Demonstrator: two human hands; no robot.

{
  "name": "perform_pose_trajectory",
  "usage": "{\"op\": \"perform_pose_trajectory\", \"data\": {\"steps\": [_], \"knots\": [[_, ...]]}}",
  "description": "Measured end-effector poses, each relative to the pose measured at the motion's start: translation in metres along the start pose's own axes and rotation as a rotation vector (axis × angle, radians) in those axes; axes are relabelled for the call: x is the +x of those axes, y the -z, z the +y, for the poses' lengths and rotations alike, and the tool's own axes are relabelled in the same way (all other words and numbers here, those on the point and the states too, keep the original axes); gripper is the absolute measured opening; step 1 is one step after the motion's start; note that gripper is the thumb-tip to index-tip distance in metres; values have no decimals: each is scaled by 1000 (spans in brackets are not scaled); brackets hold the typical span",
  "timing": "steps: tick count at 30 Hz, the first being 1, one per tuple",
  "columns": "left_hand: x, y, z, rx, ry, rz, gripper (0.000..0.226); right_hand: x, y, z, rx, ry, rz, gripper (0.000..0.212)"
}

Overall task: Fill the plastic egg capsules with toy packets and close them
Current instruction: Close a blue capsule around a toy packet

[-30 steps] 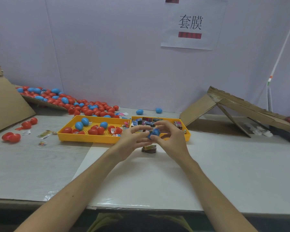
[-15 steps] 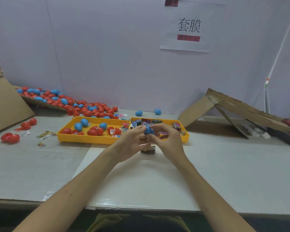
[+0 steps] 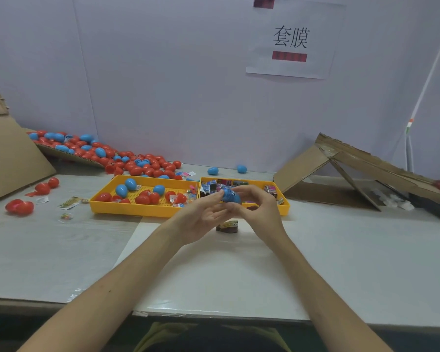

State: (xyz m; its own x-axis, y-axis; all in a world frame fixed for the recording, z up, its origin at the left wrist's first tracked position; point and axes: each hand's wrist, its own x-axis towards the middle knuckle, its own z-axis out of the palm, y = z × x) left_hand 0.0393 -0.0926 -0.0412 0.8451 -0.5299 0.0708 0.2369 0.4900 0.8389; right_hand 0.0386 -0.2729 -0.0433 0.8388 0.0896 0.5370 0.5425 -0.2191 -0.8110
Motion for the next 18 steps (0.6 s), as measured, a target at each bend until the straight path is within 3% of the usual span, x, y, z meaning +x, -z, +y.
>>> {"op": "perform_pose_trajectory", "data": {"steps": [8, 18], "knots": [[-3, -6, 2, -3, -12, -21, 33, 2, 4, 0, 358, -216, -50, 21], [-3, -6, 1, -16, -21, -43, 40, 4, 6, 0, 512, -257, -89, 35]]}}
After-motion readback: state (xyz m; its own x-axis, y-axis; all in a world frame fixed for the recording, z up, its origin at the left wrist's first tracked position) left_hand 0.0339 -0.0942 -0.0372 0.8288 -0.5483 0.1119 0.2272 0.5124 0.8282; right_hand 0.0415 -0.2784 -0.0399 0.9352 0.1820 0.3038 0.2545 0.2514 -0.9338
